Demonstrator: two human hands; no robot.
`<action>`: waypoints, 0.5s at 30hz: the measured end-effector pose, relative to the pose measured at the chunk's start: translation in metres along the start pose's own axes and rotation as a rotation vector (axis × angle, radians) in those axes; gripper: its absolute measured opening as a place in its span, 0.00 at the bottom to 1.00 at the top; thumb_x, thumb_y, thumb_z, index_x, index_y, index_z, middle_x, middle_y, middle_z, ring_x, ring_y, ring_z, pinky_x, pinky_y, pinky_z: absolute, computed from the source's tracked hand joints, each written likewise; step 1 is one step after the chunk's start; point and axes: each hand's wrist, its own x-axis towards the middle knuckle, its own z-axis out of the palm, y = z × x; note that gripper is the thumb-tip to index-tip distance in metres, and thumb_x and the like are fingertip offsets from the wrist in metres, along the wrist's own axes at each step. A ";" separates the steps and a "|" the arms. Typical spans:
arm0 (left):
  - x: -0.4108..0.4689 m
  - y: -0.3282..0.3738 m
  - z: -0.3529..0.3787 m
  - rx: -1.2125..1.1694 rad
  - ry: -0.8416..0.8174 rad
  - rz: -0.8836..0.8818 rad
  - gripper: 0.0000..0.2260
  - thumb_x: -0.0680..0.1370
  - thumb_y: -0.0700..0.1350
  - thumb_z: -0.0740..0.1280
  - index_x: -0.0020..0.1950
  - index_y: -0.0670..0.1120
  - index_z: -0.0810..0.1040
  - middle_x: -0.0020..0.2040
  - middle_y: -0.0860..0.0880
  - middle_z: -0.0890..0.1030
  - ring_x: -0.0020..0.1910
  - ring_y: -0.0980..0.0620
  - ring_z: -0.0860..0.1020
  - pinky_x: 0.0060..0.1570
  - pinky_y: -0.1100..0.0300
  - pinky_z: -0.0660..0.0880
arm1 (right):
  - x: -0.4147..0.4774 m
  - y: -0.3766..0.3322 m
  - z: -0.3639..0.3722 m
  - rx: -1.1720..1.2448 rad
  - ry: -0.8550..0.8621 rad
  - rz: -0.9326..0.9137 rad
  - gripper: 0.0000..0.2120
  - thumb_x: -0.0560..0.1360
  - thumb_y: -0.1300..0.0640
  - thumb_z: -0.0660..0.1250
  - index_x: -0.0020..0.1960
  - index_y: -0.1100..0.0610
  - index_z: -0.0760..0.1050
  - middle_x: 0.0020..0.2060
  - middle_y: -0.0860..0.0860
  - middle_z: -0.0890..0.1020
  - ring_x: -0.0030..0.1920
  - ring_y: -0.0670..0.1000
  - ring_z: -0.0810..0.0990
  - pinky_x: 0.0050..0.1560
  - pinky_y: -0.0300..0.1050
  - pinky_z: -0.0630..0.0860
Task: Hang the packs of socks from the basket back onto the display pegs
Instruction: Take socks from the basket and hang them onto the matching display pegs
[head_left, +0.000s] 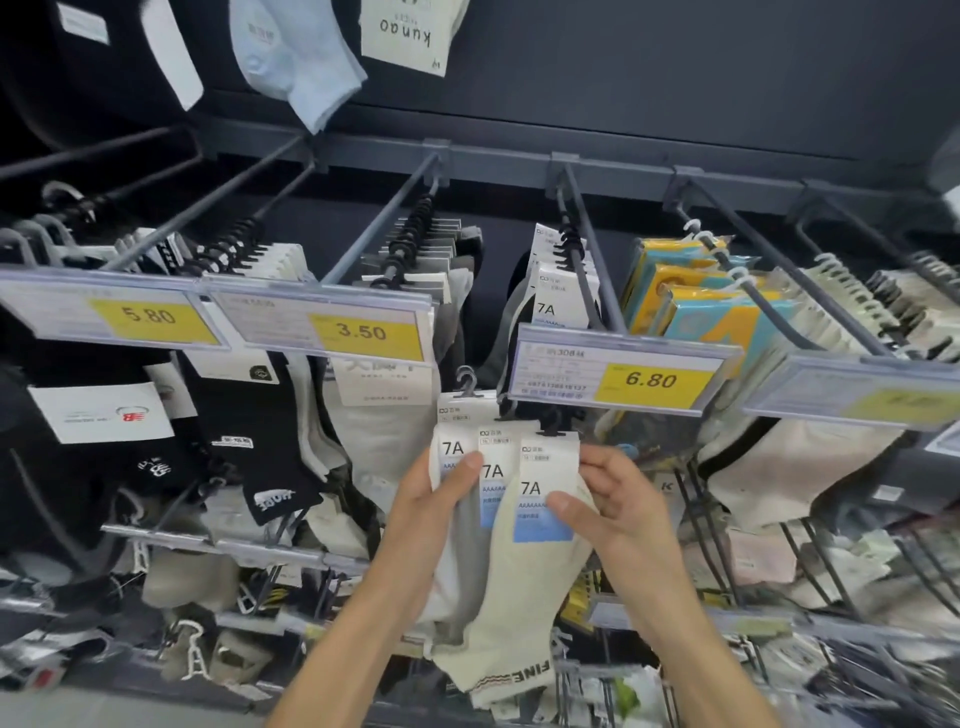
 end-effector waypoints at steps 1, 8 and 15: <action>0.000 0.001 0.001 0.011 0.003 0.019 0.09 0.74 0.54 0.70 0.52 0.62 0.84 0.52 0.55 0.87 0.51 0.57 0.85 0.41 0.67 0.80 | -0.001 0.000 0.001 -0.012 -0.024 0.003 0.17 0.74 0.67 0.71 0.58 0.51 0.76 0.52 0.49 0.86 0.54 0.49 0.84 0.50 0.42 0.81; 0.003 0.004 -0.003 0.059 0.070 0.077 0.12 0.73 0.58 0.68 0.56 0.66 0.81 0.55 0.61 0.85 0.54 0.64 0.82 0.48 0.67 0.76 | 0.009 -0.008 -0.001 0.029 0.031 -0.095 0.14 0.76 0.62 0.69 0.58 0.47 0.79 0.55 0.45 0.85 0.56 0.45 0.82 0.51 0.34 0.77; 0.002 0.012 -0.003 0.097 0.081 0.021 0.10 0.73 0.55 0.68 0.48 0.71 0.82 0.49 0.64 0.85 0.47 0.70 0.81 0.39 0.77 0.73 | 0.057 -0.041 -0.004 0.061 0.191 -0.333 0.17 0.78 0.72 0.58 0.55 0.53 0.73 0.44 0.29 0.83 0.47 0.28 0.79 0.46 0.21 0.71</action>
